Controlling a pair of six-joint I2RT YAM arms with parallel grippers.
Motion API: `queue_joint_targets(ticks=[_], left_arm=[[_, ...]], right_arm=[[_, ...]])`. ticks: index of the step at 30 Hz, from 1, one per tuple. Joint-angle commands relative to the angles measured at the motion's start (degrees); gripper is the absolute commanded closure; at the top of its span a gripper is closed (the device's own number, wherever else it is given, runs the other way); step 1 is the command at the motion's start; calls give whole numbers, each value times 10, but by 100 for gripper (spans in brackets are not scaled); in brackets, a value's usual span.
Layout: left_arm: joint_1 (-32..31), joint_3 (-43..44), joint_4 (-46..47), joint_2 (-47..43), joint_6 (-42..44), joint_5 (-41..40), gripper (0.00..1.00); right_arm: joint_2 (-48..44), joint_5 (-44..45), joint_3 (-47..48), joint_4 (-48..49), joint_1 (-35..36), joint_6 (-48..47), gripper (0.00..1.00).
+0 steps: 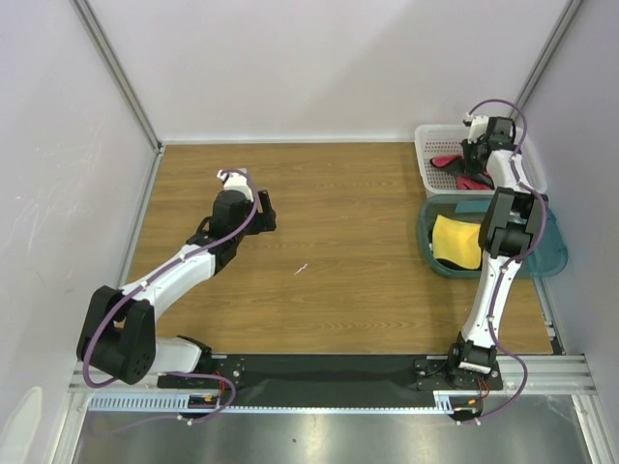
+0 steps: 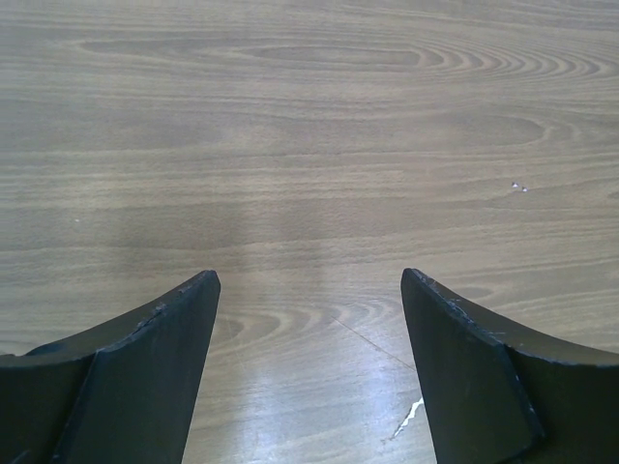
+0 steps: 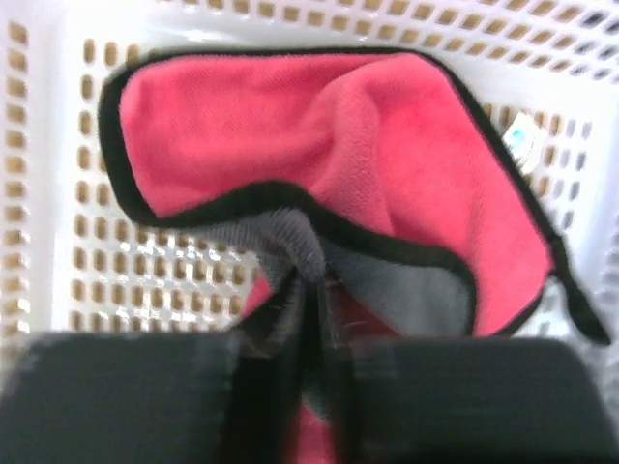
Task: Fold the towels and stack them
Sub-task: Grab crumpled towel, then move the towel to the center of the board
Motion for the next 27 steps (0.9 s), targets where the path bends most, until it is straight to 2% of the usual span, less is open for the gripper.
queue_joint_targets(ticks=[1,2,8,11,12,15,18,19,21,24,27], left_arm=[[4,32,7,-25,19,-16,18],[4,32,8,-28,19,-15,17],[5,42,24,-50,26,5,17],[2,45,74,-57,74,89,19],[-3,47,93,-58,111,162,19],[-35,57,163,-50,176,208,20],[-59,81,209,-27,189,241,19],[-63,85,233,-19,187,270,19],[-68,95,268,0,175,280,19],[-68,106,294,17,141,255,19],[-68,104,326,24,127,249,18]], right_arm=[[-28,14,33,4,-3,16,97],[-52,15,33,6,-2,27,100],[-161,36,15,4,30,40,100],[-227,47,-6,0,63,49,100],[-245,51,-12,-3,69,54,100],[-301,60,-37,-3,100,84,100],[-348,50,-44,-15,129,97,100],[-369,50,-45,-18,158,101,100],[-389,35,-51,-31,176,101,100],[-437,4,-82,-23,216,124,100],[-490,-23,-152,14,252,149,100]])
